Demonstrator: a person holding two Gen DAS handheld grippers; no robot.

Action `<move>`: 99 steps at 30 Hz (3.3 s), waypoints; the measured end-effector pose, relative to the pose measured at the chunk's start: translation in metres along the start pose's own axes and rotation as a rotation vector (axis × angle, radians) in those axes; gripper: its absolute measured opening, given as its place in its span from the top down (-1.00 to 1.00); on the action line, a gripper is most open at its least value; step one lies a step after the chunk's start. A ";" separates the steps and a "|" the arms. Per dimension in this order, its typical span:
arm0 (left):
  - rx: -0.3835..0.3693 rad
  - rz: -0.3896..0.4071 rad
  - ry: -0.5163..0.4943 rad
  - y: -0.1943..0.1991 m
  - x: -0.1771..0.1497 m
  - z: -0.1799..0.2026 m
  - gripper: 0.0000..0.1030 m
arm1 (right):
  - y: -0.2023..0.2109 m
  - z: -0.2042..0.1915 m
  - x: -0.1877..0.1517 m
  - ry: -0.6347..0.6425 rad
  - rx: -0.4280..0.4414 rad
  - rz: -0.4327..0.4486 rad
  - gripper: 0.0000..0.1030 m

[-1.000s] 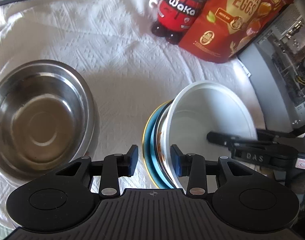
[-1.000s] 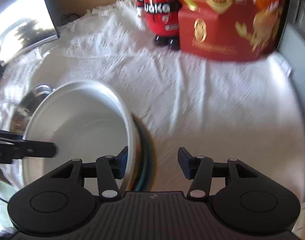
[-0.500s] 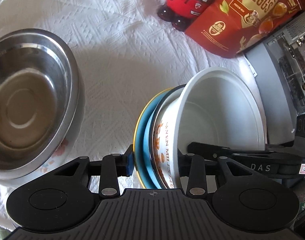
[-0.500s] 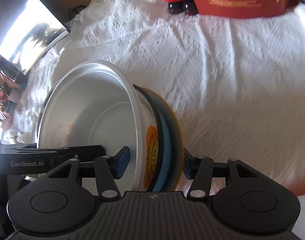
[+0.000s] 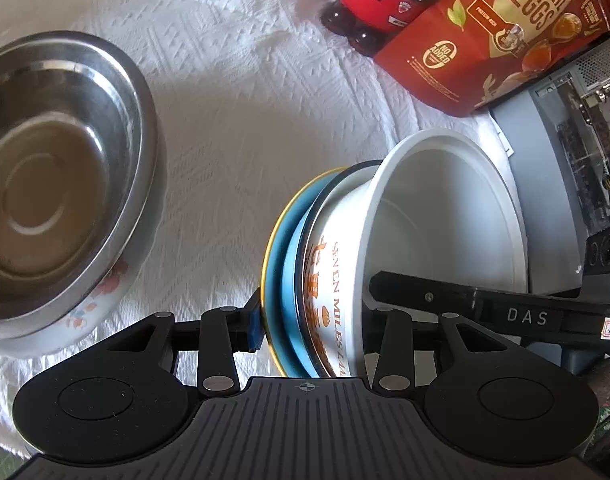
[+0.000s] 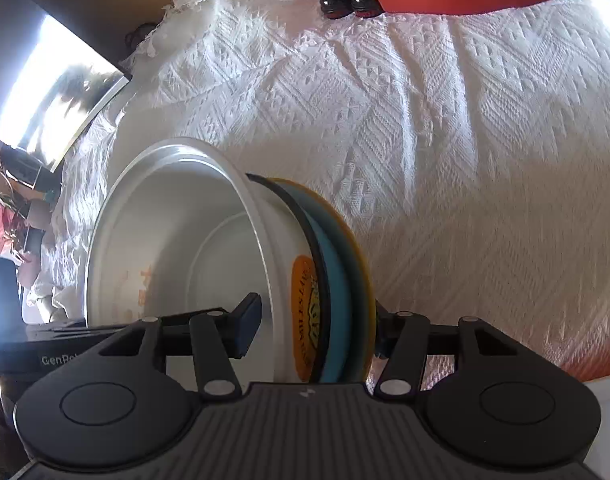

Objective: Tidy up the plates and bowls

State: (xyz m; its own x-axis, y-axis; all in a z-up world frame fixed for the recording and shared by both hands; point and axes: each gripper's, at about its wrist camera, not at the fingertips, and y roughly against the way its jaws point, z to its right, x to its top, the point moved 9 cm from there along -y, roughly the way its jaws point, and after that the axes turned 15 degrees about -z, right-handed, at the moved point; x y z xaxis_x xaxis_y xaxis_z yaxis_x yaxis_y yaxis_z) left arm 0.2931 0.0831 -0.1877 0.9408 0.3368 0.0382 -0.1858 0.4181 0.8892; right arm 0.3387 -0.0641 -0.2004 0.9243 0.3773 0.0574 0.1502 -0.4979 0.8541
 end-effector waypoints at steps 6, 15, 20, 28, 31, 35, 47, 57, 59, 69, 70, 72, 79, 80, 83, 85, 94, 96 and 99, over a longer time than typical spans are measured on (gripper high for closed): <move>-0.001 -0.025 0.003 0.000 -0.005 -0.002 0.17 | -0.001 -0.004 0.002 0.008 -0.015 -0.003 -0.09; -0.006 -0.030 0.012 0.001 -0.007 -0.003 0.18 | 0.001 -0.006 0.005 0.057 -0.103 0.016 -0.08; -0.012 -0.035 0.022 0.001 -0.005 -0.004 0.18 | 0.000 -0.007 0.000 0.050 -0.111 0.004 -0.09; 0.002 -0.030 0.009 0.000 -0.006 -0.003 0.18 | -0.004 -0.008 -0.011 0.019 -0.097 -0.007 -0.14; 0.007 -0.031 0.000 0.002 -0.005 -0.003 0.18 | -0.004 -0.010 -0.014 0.004 -0.103 -0.004 -0.15; 0.023 -0.027 -0.005 0.006 -0.004 -0.005 0.18 | -0.008 -0.012 -0.020 -0.018 -0.093 -0.026 -0.15; 0.077 -0.054 -0.059 0.014 0.000 -0.007 0.17 | -0.011 -0.015 -0.025 -0.011 -0.069 -0.026 -0.12; 0.089 -0.065 -0.057 0.005 0.007 -0.010 0.03 | -0.011 -0.014 -0.014 -0.003 -0.088 0.002 -0.12; 0.096 -0.064 -0.061 0.003 0.007 -0.009 0.02 | -0.012 -0.015 -0.013 -0.001 -0.091 0.002 -0.12; 0.083 -0.065 -0.072 0.003 0.008 -0.008 0.01 | -0.012 -0.015 -0.013 0.014 -0.084 0.007 -0.12; 0.082 -0.064 -0.071 0.003 0.008 -0.008 0.01 | -0.012 -0.015 -0.013 0.015 -0.084 0.006 -0.12; 0.074 -0.062 -0.066 0.003 0.008 -0.008 0.01 | -0.012 -0.016 -0.013 0.017 -0.085 0.006 -0.12; 0.035 -0.073 -0.047 0.002 0.008 -0.009 0.03 | -0.015 -0.016 -0.016 0.002 -0.053 -0.020 -0.10; 0.035 -0.072 -0.050 0.002 0.008 -0.009 0.03 | -0.015 -0.016 -0.017 0.003 -0.057 -0.016 -0.10; 0.035 -0.069 -0.059 0.002 0.008 -0.009 0.03 | -0.015 -0.017 -0.018 -0.003 -0.059 -0.008 -0.10; 0.036 -0.069 -0.065 0.002 0.007 -0.008 0.03 | -0.015 -0.017 -0.019 -0.006 -0.059 -0.008 -0.10; 0.046 -0.091 -0.093 0.001 -0.001 -0.006 0.02 | -0.014 -0.017 -0.023 0.001 -0.060 -0.037 -0.10; 0.051 -0.092 -0.098 0.001 0.001 -0.005 0.02 | -0.014 -0.016 -0.022 0.002 -0.058 -0.037 -0.10; 0.051 -0.098 -0.098 0.000 0.002 -0.005 0.02 | -0.014 -0.015 -0.019 -0.001 -0.060 -0.037 -0.11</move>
State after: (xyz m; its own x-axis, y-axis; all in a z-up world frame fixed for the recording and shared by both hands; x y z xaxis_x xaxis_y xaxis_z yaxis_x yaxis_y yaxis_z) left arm 0.2935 0.0878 -0.1899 0.9774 0.2112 -0.0081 -0.0791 0.4011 0.9126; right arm 0.3137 -0.0527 -0.2063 0.9189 0.3936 0.0246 0.1630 -0.4359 0.8851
